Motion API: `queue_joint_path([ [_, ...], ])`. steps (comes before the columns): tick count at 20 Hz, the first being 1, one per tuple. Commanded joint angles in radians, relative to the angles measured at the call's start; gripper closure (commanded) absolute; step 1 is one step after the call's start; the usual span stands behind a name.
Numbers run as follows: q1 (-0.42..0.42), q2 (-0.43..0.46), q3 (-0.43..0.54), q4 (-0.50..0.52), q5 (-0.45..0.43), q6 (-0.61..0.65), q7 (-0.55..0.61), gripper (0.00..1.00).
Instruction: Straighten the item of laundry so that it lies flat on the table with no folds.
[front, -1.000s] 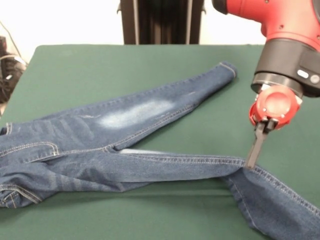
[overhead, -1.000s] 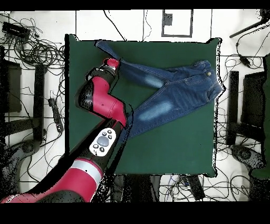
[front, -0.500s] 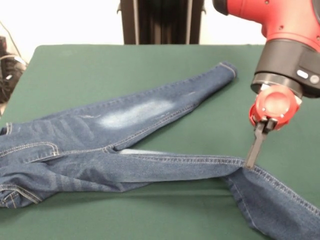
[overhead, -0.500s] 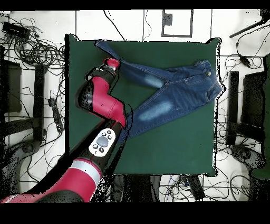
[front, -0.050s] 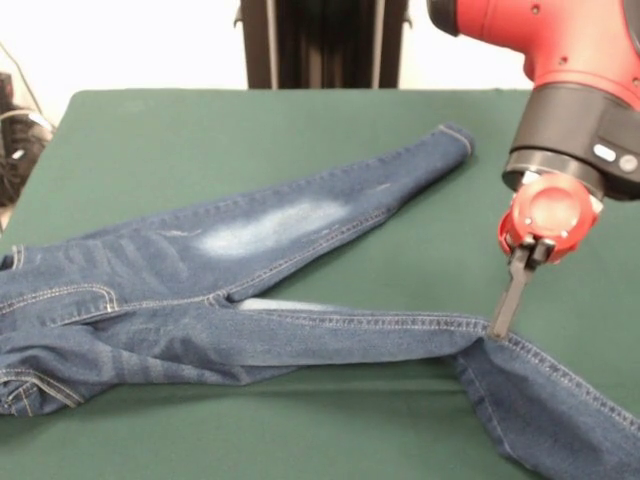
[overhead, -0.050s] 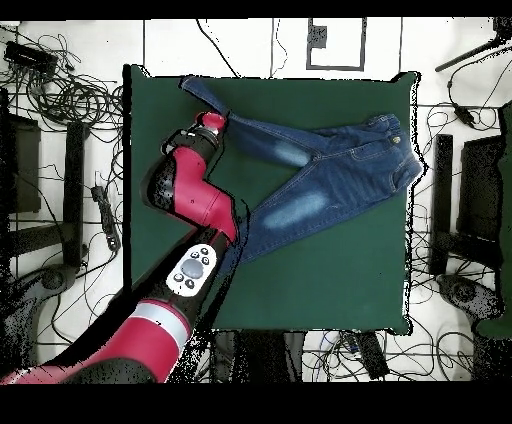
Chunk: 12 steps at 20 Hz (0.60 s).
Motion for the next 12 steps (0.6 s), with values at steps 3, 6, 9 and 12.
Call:
queue_joint_path([
  [3, 0.051, 0.051, 0.095, 0.092, 0.064, 0.008, 0.082, 1.0],
  [6, 0.058, 0.032, 0.083, 0.106, 0.065, 0.036, 0.077, 1.0],
  [9, 0.06, 0.01, 0.082, 0.124, 0.054, 0.05, 0.08, 1.0],
  [12, 0.064, 0.003, 0.08, 0.131, 0.054, 0.053, 0.082, 1.0],
])
